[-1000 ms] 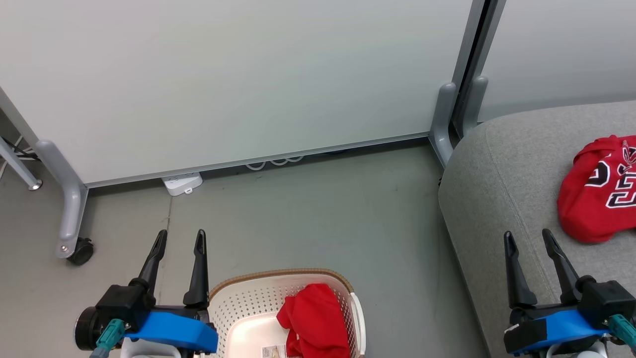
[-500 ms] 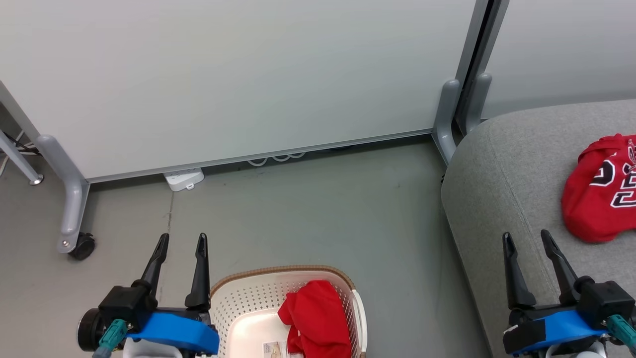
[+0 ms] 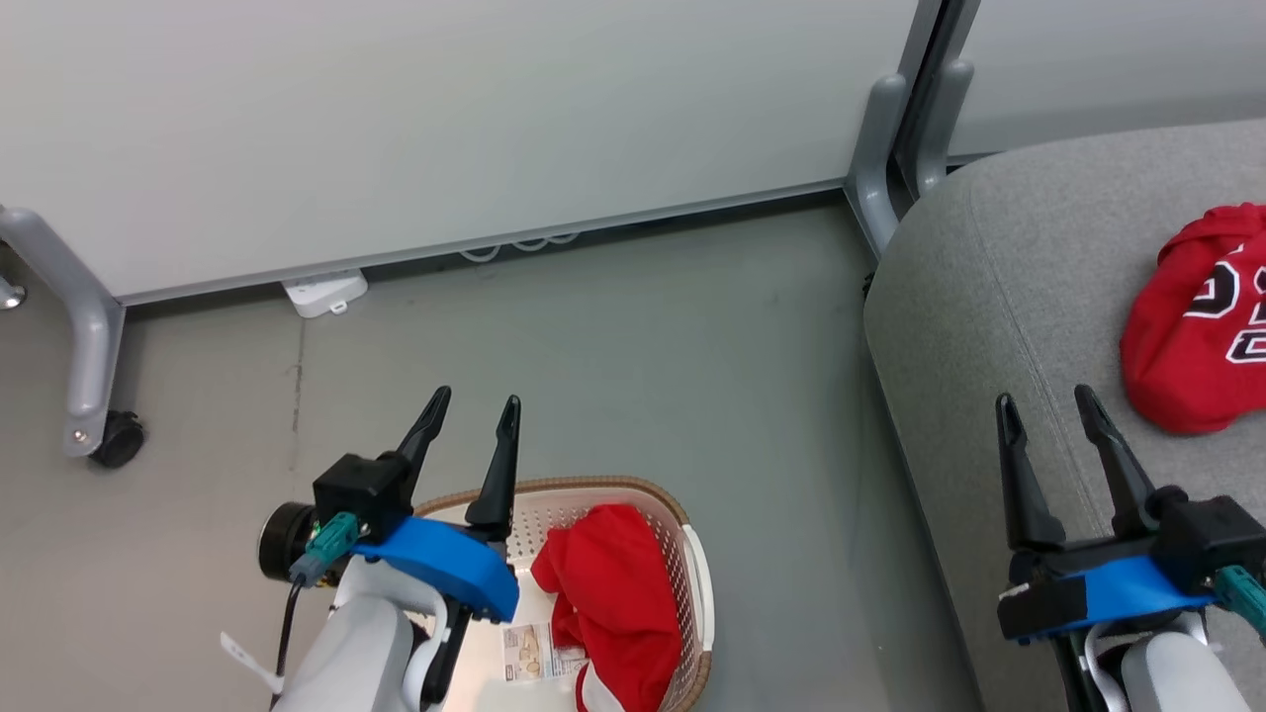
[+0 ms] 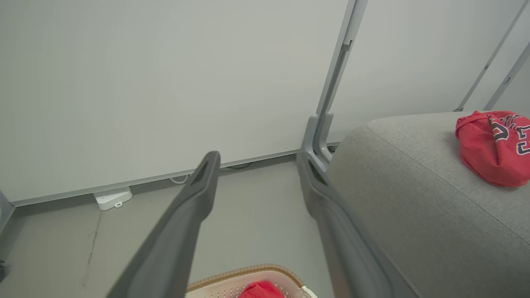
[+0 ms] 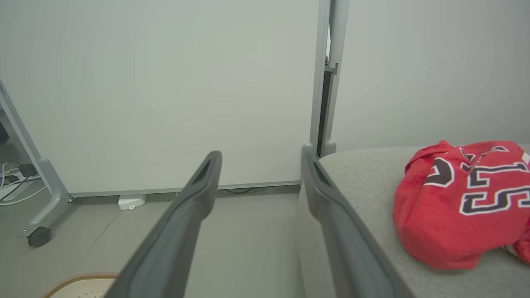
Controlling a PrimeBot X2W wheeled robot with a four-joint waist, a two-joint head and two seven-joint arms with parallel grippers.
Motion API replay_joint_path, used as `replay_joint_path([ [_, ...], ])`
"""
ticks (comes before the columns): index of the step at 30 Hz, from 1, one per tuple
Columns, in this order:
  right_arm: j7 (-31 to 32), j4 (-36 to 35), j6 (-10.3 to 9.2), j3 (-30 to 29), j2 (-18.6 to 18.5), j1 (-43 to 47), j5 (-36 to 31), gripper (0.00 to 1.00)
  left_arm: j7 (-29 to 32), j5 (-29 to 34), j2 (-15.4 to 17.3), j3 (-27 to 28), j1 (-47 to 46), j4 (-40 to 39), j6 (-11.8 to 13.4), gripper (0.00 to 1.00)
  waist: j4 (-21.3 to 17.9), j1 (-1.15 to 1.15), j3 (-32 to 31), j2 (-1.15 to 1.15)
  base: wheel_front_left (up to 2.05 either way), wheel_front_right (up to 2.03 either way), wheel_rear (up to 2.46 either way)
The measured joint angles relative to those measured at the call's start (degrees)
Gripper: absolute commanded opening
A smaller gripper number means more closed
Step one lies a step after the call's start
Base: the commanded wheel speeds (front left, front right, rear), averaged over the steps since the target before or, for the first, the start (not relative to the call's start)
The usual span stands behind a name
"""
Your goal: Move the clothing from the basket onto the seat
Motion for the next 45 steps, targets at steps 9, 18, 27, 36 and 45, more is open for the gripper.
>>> replay_joint_path([
  [9,0.0,-1.5,0.01,1.2,-0.7,-7.5,0.9,1.0,0.0,-4.5,0.0,-7.2,-11.1,13.5,0.1,1.0,-2.4,0.0,7.3,0.0,0.0,0.0,0.0],
  [18,0.0,-2.9,0.01,2.2,-0.7,-13.3,1.3,1.0,0.3,-8.4,0.0,-13.2,-19.2,28.0,0.1,1.0,-5.1,0.01,15.6,0.0,0.0,0.0,0.0],
  [27,0.0,-4.0,0.01,2.4,-0.8,-17.1,1.6,1.0,3.0,-10.3,0.0,-15.7,-25.1,38.3,-0.1,1.0,-7.6,0.0,23.9,0.0,0.0,0.0,0.0],
  [36,0.0,-5.4,0.01,2.3,-1.1,-20.3,2.0,1.0,7.5,-12.0,0.0,-16.5,-28.3,42.4,0.1,1.0,-8.7,0.0,31.1,0.0,0.0,0.0,0.0],
  [45,0.0,-6.3,0.01,3.0,-1.1,-23.0,2.0,1.0,9.3,-14.0,0.2,-15.6,-30.8,43.5,0.7,1.0,-9.3,0.0,37.1,0.0,0.0,0.0,0.0],
])
